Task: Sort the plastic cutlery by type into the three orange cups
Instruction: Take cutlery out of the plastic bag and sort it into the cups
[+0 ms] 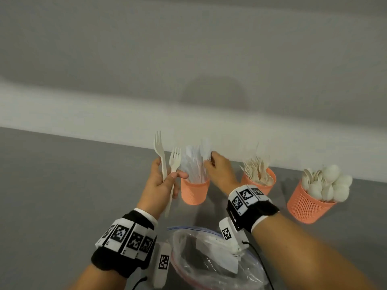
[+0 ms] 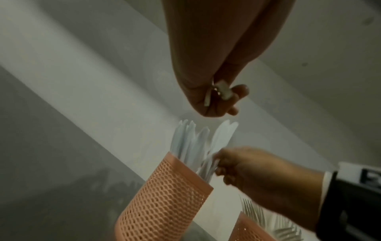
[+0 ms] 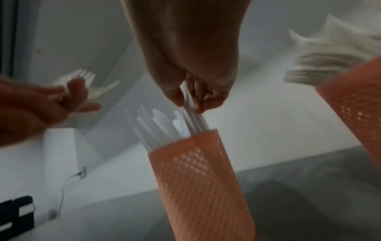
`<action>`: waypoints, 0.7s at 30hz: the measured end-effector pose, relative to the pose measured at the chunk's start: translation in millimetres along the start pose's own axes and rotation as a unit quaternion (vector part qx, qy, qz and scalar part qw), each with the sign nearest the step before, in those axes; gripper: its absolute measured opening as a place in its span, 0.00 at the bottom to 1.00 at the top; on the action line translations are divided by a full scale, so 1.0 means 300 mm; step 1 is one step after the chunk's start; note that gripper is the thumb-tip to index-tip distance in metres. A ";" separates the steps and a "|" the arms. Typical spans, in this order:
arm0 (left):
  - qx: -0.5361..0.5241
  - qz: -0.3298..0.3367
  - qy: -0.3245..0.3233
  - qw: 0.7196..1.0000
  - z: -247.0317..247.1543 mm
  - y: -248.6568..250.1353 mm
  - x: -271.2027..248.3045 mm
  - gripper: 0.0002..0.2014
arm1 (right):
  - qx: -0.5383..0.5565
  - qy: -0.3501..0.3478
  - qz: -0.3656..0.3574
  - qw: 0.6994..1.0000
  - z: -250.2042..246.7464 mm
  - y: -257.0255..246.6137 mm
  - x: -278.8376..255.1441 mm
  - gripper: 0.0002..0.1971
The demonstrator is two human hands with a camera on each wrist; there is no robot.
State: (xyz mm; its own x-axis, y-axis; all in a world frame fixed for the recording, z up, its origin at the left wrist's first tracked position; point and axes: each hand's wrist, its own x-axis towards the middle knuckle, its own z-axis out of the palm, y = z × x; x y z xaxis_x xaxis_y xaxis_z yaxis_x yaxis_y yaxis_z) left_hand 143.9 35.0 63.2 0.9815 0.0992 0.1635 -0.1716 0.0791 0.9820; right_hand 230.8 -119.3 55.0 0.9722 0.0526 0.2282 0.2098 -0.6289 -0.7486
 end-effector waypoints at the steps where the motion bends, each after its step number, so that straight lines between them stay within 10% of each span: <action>1: -0.008 -0.009 0.001 1.000 -0.005 -0.001 0.003 0.14 | -0.038 -0.030 0.008 0.999 0.022 0.021 0.000 0.07; 7: -0.090 -0.063 -0.034 0.993 0.007 -0.012 0.006 0.11 | -0.159 -0.097 -0.014 0.982 0.020 0.022 -0.003 0.22; 10: -0.131 -0.079 -0.060 0.986 0.044 -0.001 0.007 0.10 | -0.059 -0.015 -0.018 0.998 -0.061 -0.028 -0.044 0.20; 13: -0.150 -0.095 -0.083 0.981 0.097 0.016 0.005 0.10 | 0.075 -0.088 -0.001 0.993 -0.143 -0.097 -0.118 0.15; 16: -0.098 -0.092 -0.157 0.978 0.165 0.034 -0.007 0.07 | 0.156 -0.193 0.016 0.969 -0.200 -0.139 -0.195 0.18; 21: 0.040 -0.094 -0.267 0.958 0.290 0.063 -0.017 0.12 | 0.063 -0.119 -0.024 0.991 -0.262 -0.078 -0.234 0.11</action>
State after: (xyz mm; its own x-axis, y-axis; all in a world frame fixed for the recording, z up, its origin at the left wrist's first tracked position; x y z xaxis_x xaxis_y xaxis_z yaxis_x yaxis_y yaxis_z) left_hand 143.0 -50.2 89.3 0.9013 -0.4330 -0.0121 -0.0020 -0.0323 0.9995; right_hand 149.5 -169.3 105.5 0.9547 0.2713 0.1223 0.2525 -0.5211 -0.8153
